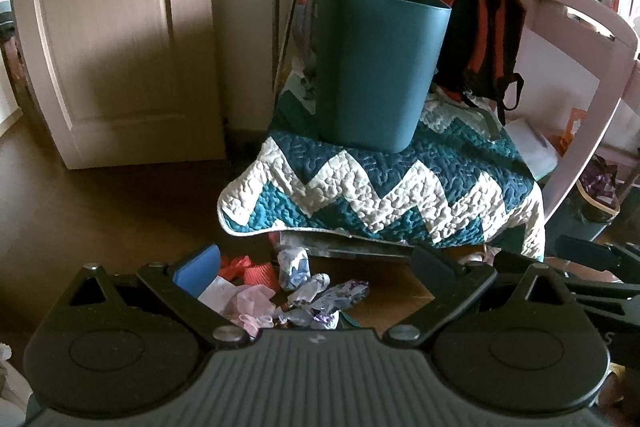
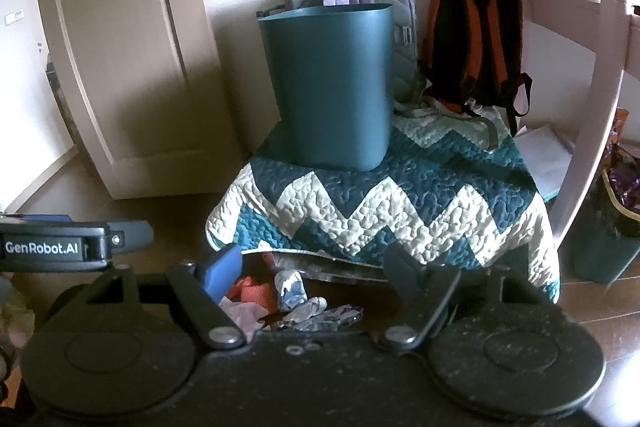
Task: Collect trash
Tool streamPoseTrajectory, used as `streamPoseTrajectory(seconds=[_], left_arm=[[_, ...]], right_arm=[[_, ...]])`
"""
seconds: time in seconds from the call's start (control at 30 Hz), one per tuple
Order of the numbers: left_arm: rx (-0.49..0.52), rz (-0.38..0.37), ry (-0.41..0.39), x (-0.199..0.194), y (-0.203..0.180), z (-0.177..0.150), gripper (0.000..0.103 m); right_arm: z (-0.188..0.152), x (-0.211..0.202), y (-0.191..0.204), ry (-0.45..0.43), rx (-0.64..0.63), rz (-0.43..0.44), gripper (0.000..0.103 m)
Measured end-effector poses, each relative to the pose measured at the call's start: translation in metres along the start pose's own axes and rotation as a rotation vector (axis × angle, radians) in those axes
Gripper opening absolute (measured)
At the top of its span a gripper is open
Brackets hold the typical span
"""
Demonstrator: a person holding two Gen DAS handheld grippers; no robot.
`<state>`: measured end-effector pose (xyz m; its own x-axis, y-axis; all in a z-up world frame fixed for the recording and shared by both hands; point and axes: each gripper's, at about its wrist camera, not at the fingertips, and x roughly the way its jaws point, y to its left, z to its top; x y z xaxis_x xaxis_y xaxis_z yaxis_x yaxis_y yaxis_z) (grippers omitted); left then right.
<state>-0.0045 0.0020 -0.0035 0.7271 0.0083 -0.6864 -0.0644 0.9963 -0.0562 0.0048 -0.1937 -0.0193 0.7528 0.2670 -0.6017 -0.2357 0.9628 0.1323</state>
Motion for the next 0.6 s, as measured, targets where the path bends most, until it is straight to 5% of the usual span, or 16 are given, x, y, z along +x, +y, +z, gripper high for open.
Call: streamPoseTrajectory(seconds=[0.6], left_arm=[[-0.019, 0.045, 0.045, 0.001, 0.005, -0.005, 0.103]], right_arm=[[-0.004, 0.006, 0.013, 0.052, -0.047, -0.029, 0.078]])
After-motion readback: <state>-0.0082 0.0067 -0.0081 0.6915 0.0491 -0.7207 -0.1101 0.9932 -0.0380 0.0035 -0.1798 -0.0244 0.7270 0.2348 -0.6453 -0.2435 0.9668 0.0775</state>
